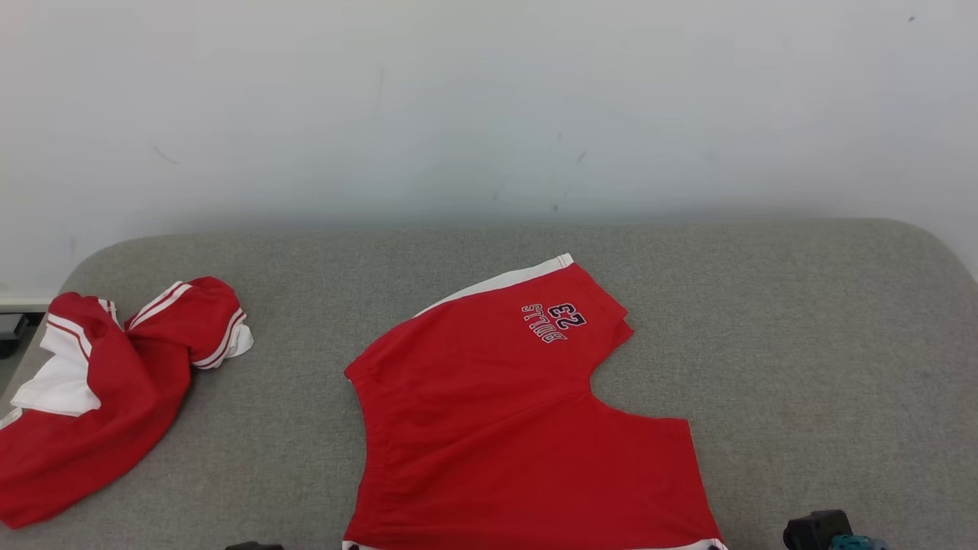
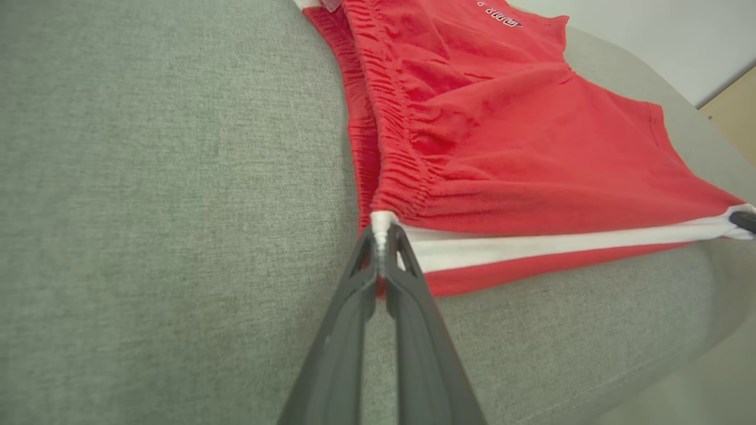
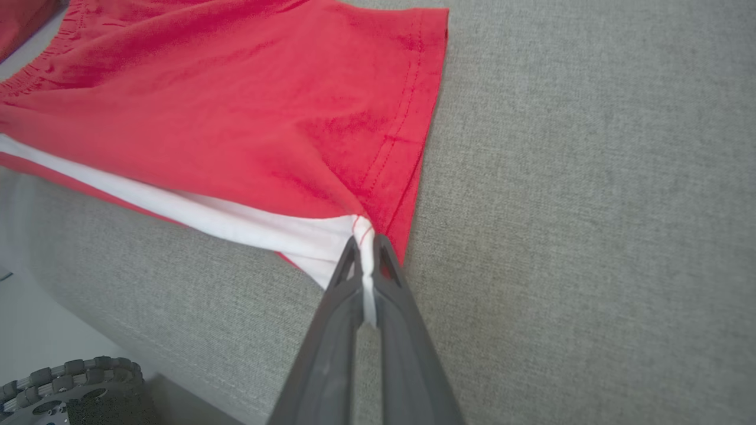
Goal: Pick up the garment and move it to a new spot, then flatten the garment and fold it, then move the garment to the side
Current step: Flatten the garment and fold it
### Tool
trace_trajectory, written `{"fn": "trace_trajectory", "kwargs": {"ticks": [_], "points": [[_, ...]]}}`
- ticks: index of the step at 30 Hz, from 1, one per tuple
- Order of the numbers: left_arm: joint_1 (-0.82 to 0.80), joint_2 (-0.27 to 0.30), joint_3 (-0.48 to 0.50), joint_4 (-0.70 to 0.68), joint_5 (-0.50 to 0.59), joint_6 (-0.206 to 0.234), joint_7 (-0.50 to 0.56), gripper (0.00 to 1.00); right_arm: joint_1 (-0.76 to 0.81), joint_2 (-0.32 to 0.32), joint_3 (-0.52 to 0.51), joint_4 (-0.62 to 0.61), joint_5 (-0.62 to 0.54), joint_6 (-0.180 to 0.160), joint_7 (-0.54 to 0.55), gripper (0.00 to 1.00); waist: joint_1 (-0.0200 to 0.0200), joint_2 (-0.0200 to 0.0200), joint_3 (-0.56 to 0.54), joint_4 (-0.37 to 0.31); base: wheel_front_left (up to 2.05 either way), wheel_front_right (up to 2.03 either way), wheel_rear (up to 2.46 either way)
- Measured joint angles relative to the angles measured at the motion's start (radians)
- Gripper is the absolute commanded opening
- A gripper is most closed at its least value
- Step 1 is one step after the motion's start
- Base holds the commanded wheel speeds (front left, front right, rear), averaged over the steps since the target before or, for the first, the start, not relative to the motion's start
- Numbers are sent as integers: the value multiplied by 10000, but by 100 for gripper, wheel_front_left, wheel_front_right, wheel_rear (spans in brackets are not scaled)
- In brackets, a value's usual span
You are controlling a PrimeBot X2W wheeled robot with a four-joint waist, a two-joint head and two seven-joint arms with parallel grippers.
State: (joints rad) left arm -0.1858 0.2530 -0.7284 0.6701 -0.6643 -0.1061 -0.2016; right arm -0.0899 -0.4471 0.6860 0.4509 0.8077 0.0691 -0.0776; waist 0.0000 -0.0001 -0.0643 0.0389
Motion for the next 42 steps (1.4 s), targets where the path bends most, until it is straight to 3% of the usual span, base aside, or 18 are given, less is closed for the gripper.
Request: {"fn": "trace_trajectory", "kwargs": {"ticks": [12, 13, 14, 15, 16, 25, 33, 42], "points": [[-22, -111, -119, 234, -44, 17, 474, 0, -41, 86, 196, 107, -48, -330, 616, 0, 0, 1, 83, 21, 0, 0, 0], [-29, -127, -119, 249, -46, 25, 510, 0, -53, 90, 194, 113, -48, -343, 654, 16, 0, 1, 88, 23, 0, 0, 0], [-33, -140, -115, 259, -48, 65, 522, 5, -68, 90, 196, 117, -50, -357, 694, 40, 1, 1, 92, 25, 0, 0, 0], [-35, -146, -111, 267, -50, 98, 533, 44, -82, 90, 199, 115, -75, -391, 702, 56, 0, 1, 95, 28, 0, 0, 0], [-35, -144, -109, 270, -50, 107, 558, 100, -106, 90, 207, 115, -88, -418, 704, 100, 1, 1, 98, 31, 0, 0, 0], [-34, -48, 42, 267, -236, 282, 612, 100, -225, 54, 117, -84, -63, -518, 786, 100, 0, 2, 77, 28, 0, 0, 0], [100, 198, 382, -508, -391, 512, 374, 100, 62, -257, -274, -1241, 311, -529, 673, 100, 0, 1, -43, -48, 0, 0, 0], [802, 723, 658, -1584, -464, 920, 228, 100, 403, -715, -713, -2150, 374, -1009, 520, 100, 0, 1, -160, -115, 0, 0, 0]]}}
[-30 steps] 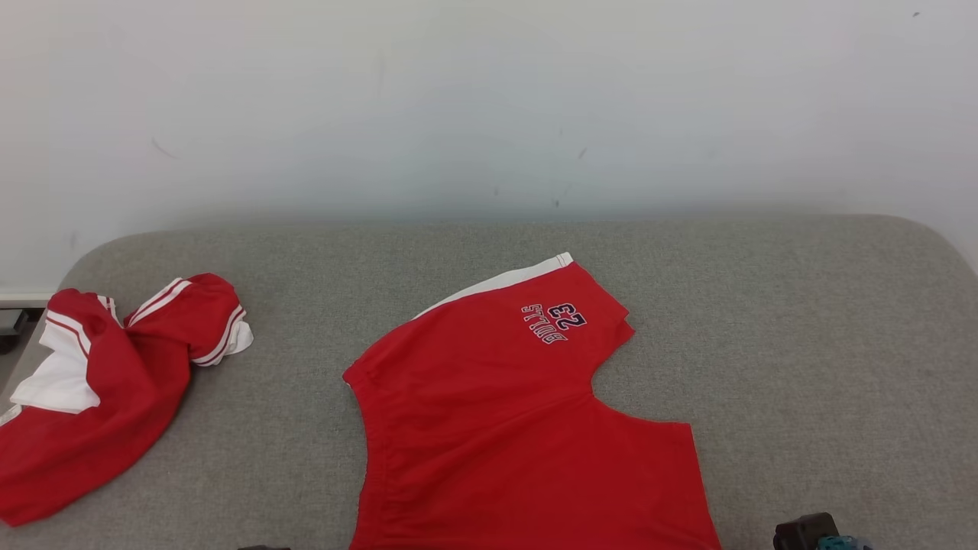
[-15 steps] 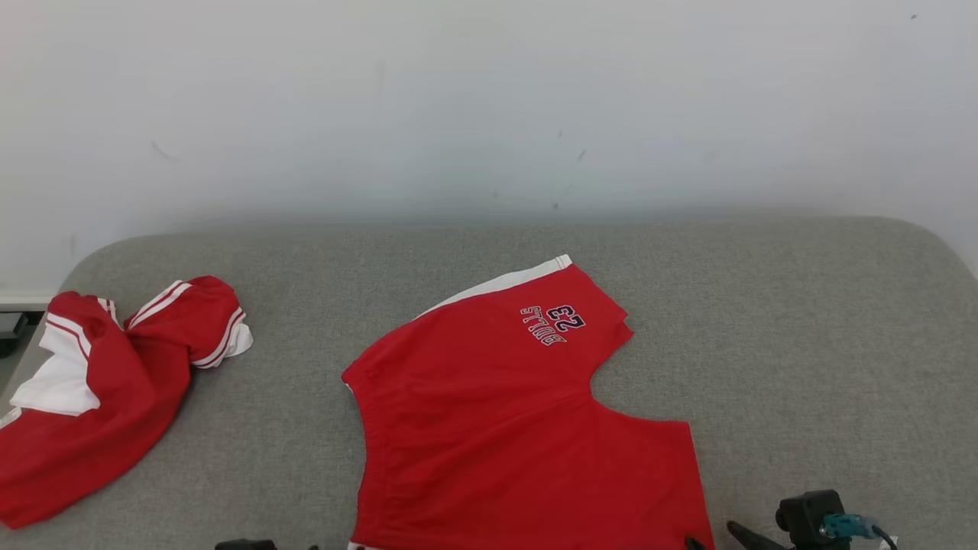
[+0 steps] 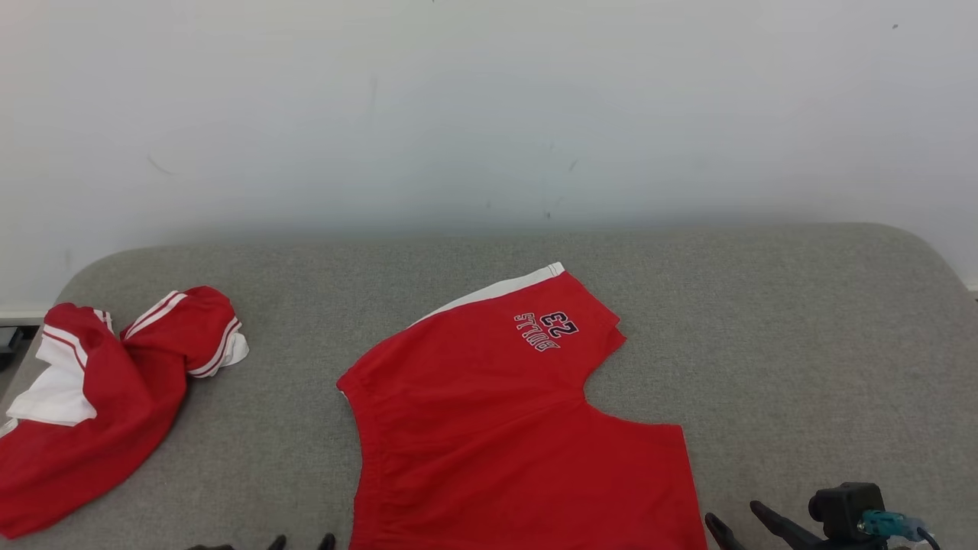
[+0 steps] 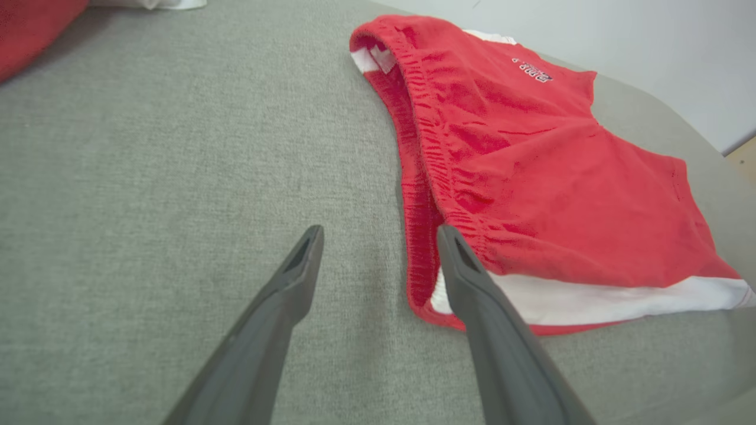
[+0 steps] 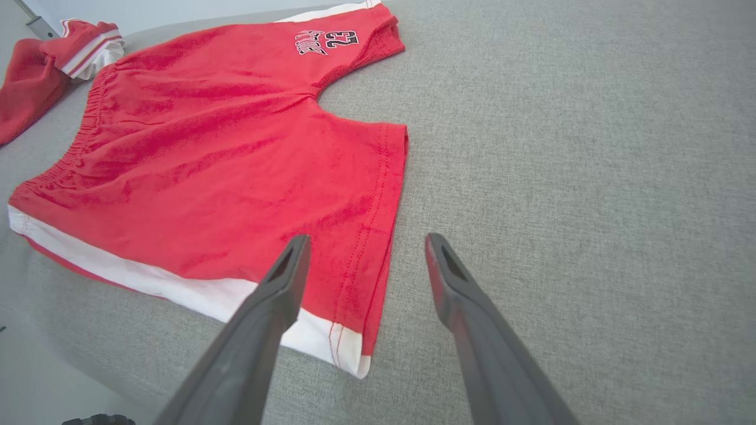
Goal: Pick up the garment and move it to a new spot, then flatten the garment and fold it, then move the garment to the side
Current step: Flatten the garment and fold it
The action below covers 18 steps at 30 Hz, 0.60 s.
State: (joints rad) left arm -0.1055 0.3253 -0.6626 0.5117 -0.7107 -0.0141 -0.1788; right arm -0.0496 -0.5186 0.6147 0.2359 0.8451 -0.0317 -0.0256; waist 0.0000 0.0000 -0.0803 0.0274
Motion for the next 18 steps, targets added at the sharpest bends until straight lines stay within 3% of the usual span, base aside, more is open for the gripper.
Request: {"fn": "trace_trajectory", "kwargs": {"ticks": [7, 12, 18], "points": [[-12, 186, 497, -798, 107, 629, -416, 100, -38, -2, -407, -382, -142, -360, -575, 100, 0, 0, -42, 32, 0, 0, 0], [9, 201, 1055, -1214, 109, 1037, -608, 100, -414, 194, -704, -456, -278, -430, -1166, 100, 0, 0, -38, -103, 0, 0, 0], [302, 194, 1549, -1561, 247, 1208, -683, 100, -452, 399, -991, -399, -470, -575, -1797, 100, 0, 0, -4, -351, 0, 0, 0]]}}
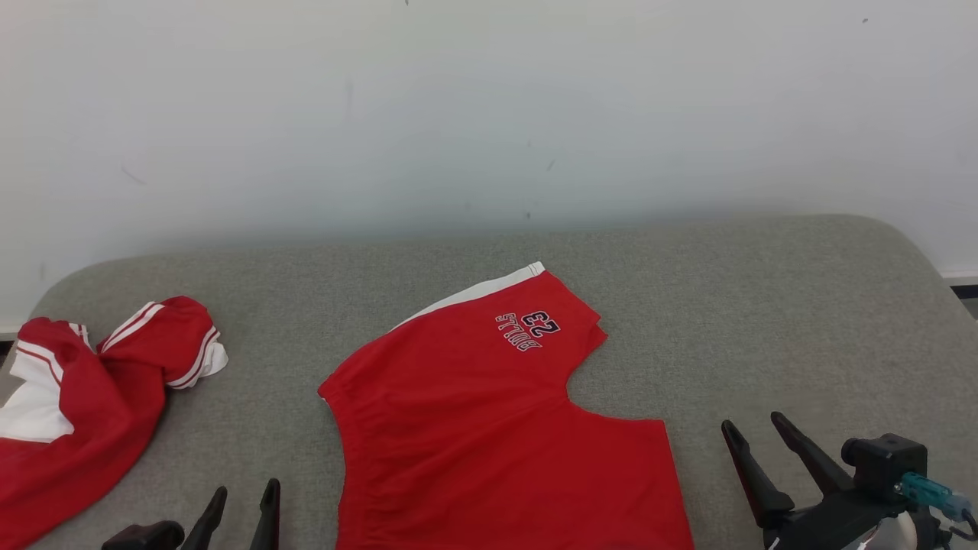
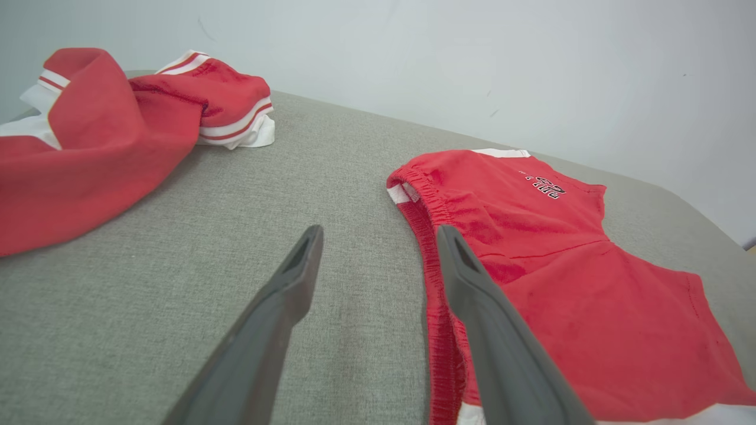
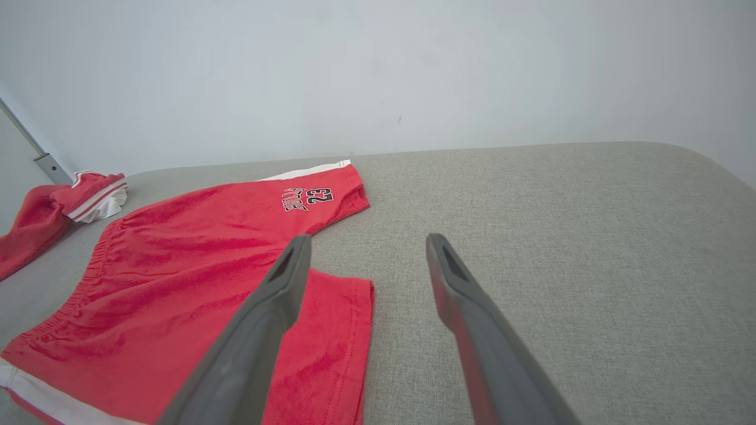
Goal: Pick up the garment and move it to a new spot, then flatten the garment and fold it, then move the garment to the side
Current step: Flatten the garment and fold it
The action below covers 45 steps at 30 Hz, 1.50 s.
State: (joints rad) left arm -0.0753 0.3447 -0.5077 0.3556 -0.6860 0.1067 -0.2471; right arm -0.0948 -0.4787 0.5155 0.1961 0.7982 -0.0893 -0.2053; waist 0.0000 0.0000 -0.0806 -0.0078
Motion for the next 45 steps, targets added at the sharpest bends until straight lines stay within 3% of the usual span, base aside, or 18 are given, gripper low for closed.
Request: {"fn": "trace_trajectory", "kwargs": {"ticks": [10, 24, 45], "points": [[320, 90, 765, -658, 727, 174, -17, 100, -164, -138, -807, 107, -610, -178, -405, 100, 0, 0, 150, -295, 0, 0, 0], [761, -491, 2171, -1289, 1981, 174, -19, 100, -137, -125, -1340, 115, -1402, -318, -428, 100, 0, 2, 201, -279, 0, 0, 0], [1138, -1091, 2813, -1762, 2987, 174, -33, 100, 90, 368, -2061, 38, -2038, -347, -474, 100, 0, 1, 272, -380, 0, 0, 0]]}}
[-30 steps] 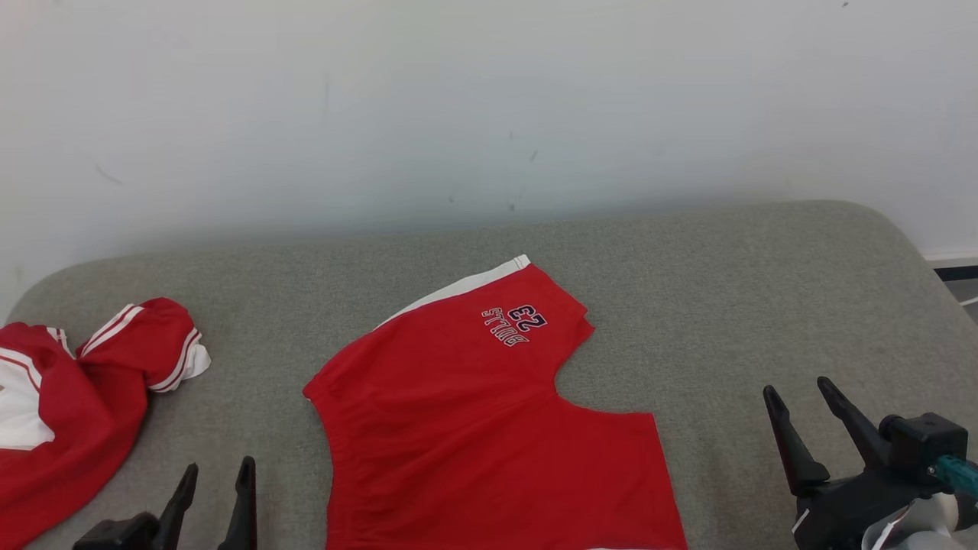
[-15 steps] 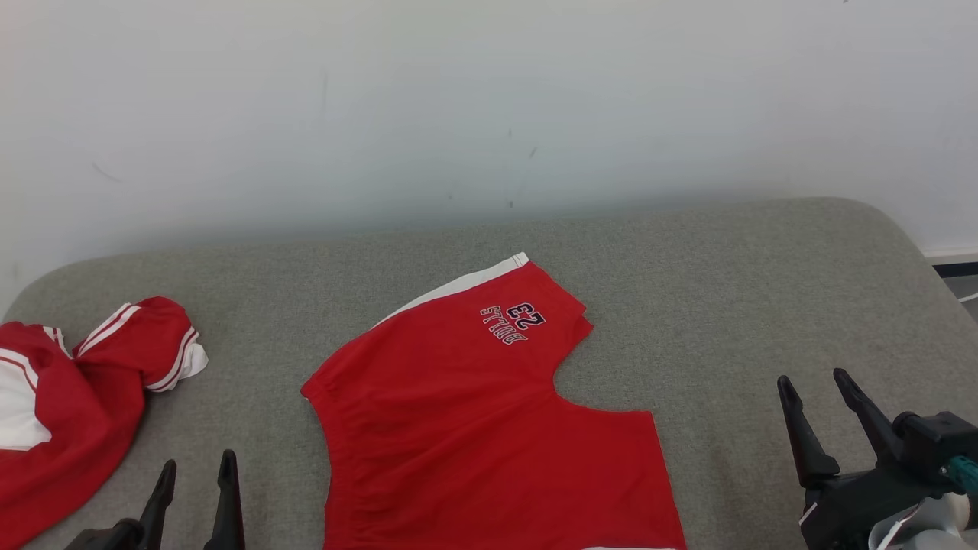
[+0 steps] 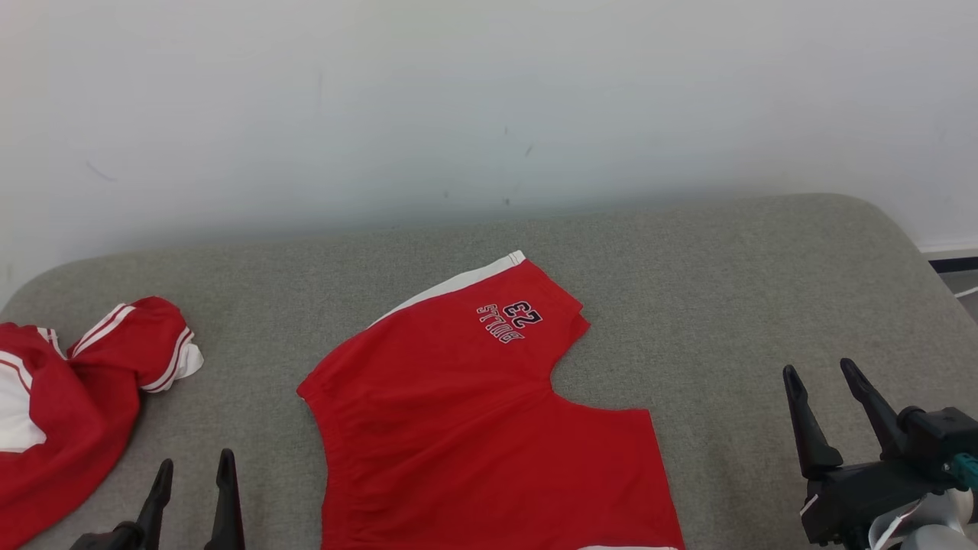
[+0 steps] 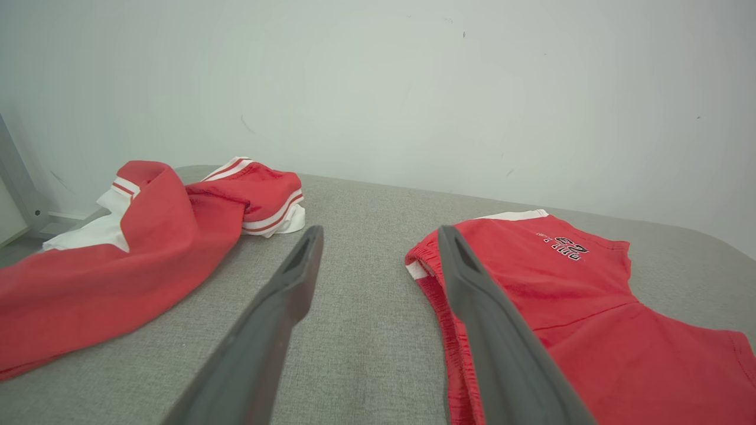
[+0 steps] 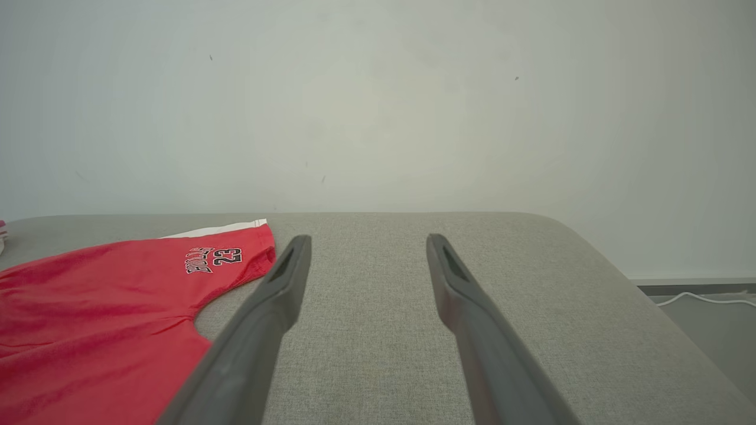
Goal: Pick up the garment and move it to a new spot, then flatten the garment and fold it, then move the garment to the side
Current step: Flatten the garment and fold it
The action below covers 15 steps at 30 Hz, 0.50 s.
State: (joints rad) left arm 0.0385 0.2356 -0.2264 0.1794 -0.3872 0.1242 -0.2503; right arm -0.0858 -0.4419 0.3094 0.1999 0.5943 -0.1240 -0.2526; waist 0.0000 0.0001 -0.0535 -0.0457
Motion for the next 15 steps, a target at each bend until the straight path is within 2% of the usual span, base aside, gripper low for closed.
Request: {"fn": "trace_trajectory", "kwargs": {"ticks": [15], "points": [[0, -132, 217, -117, 468, 0, 167, 100, 170, 174, -347, 6, -382, -4, -2, 100, 0, -1, -22, -26, 0, 0, 0]]}}
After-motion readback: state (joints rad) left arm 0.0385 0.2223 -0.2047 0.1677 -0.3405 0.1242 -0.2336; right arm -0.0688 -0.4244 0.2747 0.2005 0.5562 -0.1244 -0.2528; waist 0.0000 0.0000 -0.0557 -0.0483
